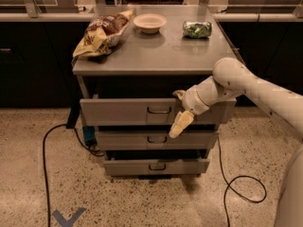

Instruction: Open top drawer

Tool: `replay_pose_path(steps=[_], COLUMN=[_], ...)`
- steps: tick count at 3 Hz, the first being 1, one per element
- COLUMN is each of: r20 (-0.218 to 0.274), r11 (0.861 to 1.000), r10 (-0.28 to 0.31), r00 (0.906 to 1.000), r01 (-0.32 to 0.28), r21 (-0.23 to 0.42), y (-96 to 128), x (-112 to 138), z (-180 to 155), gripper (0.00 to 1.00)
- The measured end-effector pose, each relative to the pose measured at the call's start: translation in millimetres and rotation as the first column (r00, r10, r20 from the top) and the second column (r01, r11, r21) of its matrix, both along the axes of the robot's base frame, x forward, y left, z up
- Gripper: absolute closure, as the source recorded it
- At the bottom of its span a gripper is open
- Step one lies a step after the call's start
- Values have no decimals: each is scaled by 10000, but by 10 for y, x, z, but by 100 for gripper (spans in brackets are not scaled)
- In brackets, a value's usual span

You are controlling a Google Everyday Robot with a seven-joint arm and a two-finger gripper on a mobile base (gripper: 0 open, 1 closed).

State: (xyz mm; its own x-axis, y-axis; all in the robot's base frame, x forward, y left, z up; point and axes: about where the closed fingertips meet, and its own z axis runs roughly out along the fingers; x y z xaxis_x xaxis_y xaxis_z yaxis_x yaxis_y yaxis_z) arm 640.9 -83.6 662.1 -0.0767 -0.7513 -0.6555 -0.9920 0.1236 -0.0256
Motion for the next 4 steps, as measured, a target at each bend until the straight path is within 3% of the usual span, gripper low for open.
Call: replay_pose_path(steps=[2, 3, 4], r20=[-93, -415, -1087], r11=[9999, 9988, 9959], r10=[-14, -41, 196], r00=[10000, 9991, 9939], r01=[13, 21, -290], r21=[-121, -479, -858], y=[-10, -71, -21], x=[-37, -160, -412], z=[8, 25, 36], gripper=[0, 0, 0])
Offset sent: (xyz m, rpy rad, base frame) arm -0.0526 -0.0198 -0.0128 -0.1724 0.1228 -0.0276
